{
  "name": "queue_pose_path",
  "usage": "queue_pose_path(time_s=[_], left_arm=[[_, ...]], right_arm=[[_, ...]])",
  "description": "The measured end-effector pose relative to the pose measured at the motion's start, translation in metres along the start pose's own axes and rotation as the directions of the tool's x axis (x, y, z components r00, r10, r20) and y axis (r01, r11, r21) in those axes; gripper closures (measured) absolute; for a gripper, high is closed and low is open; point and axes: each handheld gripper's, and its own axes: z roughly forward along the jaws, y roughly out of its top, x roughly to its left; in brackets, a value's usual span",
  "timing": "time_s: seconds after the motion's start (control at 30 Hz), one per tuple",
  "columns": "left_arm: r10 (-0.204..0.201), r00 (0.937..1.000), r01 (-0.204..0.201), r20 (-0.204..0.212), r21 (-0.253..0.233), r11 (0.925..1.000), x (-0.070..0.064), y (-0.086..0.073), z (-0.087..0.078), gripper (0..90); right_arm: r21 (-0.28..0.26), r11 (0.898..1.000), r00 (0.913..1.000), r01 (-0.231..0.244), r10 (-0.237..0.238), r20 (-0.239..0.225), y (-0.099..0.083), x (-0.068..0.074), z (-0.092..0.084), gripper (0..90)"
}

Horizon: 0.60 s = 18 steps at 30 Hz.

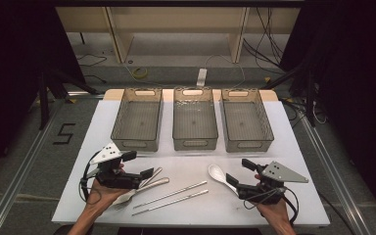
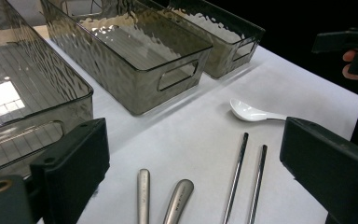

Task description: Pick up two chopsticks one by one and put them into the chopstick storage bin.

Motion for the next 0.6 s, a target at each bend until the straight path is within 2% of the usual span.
queue_pose_path(time_s=[0.13,0.2,0.3,0.43,0.53,0.6], left_arm=[[0.027,0.9995,-0.027,-0.013,0.030,0.9992,0.000,0.001,0.001,12.2],[0.023,0.9997,-0.022,-0.012,0.045,0.9988,0.000,0.002,0.002,13.3],[0.041,0.9990,-0.040,-0.019,0.074,0.9964,-0.001,0.005,0.003,14.6],[0.045,0.9989,-0.043,-0.012,0.118,0.9920,-0.004,0.010,0.007,15.3],[0.060,0.9981,-0.057,-0.013,0.171,0.9836,-0.005,0.013,0.012,15.3],[0.057,0.9983,-0.053,-0.011,0.224,0.9732,-0.005,0.015,0.019,15.3]], right_arm=[[0.004,1.000,0.9999,-0.006,0.006,-0.011,0.000,0.000,0.000,23.0],[0.004,1.000,0.9999,-0.004,0.005,-0.012,0.000,0.000,0.000,23.1],[0.003,1.000,0.9999,-0.002,0.002,-0.013,0.000,0.000,0.001,23.2],[0.011,1.000,0.9999,0.000,0.000,-0.015,0.001,0.000,0.001,23.3],[0.018,1.000,0.9998,-0.001,0.001,-0.021,0.001,0.000,0.001,23.4],[0.021,1.000,0.9997,-0.002,0.003,-0.025,0.001,0.000,0.002,23.4]])
